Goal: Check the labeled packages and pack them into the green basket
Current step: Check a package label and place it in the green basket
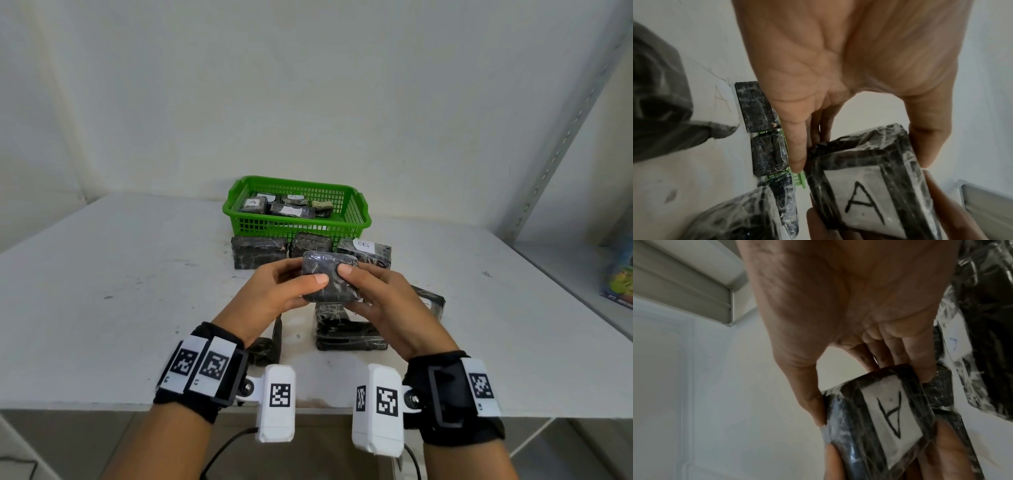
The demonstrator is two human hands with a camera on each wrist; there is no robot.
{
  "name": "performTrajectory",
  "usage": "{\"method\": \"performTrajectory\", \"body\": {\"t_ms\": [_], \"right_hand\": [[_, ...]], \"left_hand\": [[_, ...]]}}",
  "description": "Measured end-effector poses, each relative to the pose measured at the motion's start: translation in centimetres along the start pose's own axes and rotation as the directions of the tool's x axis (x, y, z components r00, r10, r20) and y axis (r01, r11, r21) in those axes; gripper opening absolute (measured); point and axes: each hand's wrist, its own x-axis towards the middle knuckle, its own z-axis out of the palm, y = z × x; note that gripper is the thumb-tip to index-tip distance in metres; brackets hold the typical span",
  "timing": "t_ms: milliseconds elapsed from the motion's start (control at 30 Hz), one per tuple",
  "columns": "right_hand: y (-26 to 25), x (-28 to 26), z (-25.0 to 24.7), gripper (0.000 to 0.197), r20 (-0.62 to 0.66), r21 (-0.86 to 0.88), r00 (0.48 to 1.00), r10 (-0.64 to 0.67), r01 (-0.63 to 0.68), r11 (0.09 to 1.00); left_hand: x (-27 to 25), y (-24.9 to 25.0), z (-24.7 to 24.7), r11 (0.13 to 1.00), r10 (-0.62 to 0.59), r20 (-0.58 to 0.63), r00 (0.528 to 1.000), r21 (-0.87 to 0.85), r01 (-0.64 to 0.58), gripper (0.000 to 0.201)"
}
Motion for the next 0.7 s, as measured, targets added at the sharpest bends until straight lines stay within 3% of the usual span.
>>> {"method": "performTrajectory", "body": {"t_ms": [100,233,333,400,500,600,700], "right_hand": [[0.1,0.1,-0.3,0.066,-0.03,-0.019,0.999,-0.011,0.011,1.0],[0.3,0.1,-0.2,0.088,-0.018,-0.046,1.0,0.007,-0.007,0.999],[0.3,-0.1,-0.3,0.065,-0.018,-0.082,1.0,-0.019,0.017,0.996],[0.2,-0.1,-0.4,0.069,0.006,-0.102,1.0,-0.031,0.031,0.994],[0.1,-0.3,-0.4,0.079,0.045,-0.082,0.999,-0.012,0.016,0.997],[-0.5,-0.9,0.0,0.051,0.082,-0.062,0.994,0.07,-0.065,0.996],[-0.8,-0.7,0.2,0.033,0.015,-0.04,0.997,0.08,-0.079,0.996]], "left_hand": [[-0.2,0.0,0.2,0.999,-0.013,0.035,0.999,-0.032,0.015,0.063],[0.0,0.2,0.2,1.0,0.014,-0.011,1.0,-0.027,-0.015,0.06],[-0.2,0.4,0.0,0.999,0.014,0.044,0.999,-0.03,-0.013,0.062],[-0.3,0.5,-0.1,1.0,0.012,0.076,0.997,-0.027,-0.01,0.062],[0.0,0.4,-0.6,0.997,0.053,0.013,0.998,0.049,-0.054,0.074],[0.2,0.4,-1.0,0.983,0.106,-0.01,0.994,0.154,-0.103,0.088],[0.1,0.5,-1.0,0.969,0.118,0.049,0.992,0.213,-0.125,0.092]]}}
